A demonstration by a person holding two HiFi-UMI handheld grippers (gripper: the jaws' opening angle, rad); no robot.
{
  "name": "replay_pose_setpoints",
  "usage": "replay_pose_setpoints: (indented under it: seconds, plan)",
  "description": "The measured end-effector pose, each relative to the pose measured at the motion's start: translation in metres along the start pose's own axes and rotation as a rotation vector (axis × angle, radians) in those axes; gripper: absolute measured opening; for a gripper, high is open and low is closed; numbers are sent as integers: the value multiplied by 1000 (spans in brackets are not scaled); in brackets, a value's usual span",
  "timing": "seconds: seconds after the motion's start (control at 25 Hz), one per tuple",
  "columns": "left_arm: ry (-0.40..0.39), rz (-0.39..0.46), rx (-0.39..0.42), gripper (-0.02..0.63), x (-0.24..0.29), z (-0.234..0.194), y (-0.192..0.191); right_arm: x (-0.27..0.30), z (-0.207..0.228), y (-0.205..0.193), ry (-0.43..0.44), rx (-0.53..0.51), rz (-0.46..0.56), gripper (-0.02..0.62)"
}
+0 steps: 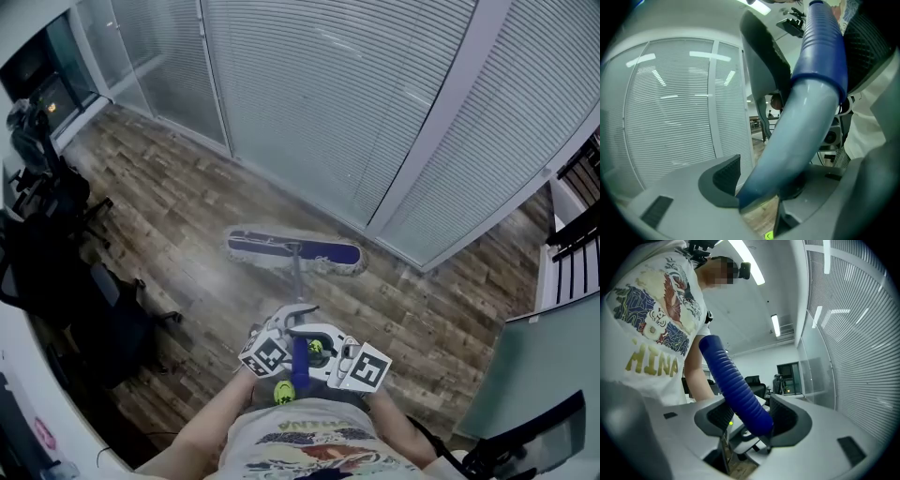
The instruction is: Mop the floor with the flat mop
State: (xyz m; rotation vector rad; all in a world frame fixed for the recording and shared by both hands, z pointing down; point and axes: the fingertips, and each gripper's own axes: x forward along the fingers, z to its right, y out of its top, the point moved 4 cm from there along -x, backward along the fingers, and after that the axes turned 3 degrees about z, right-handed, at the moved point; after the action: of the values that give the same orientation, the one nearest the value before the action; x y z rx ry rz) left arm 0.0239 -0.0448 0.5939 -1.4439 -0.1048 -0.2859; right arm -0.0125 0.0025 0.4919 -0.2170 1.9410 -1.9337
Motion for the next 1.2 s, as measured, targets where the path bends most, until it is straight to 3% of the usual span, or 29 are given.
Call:
replay_pose_setpoints:
  seconds: [0.36, 0.52, 0.76, 1.04, 1.2]
  plan:
    - [54, 27, -20, 147, 99, -157, 30, -26, 184, 15, -51, 81, 1, 224]
    - [34, -8, -20, 147, 133, -190, 29, -39, 232, 18, -56, 96, -7, 224]
    - [18, -87, -18, 147, 123, -183, 14, -31, 219, 9, -11, 123, -44, 225]
    - [78, -88, -67, 147, 94, -154, 20, -23, 180, 16, 29, 145, -43, 232]
    - [94, -86, -85, 147, 67, -113, 14, -19, 132, 14, 45, 155, -52, 235]
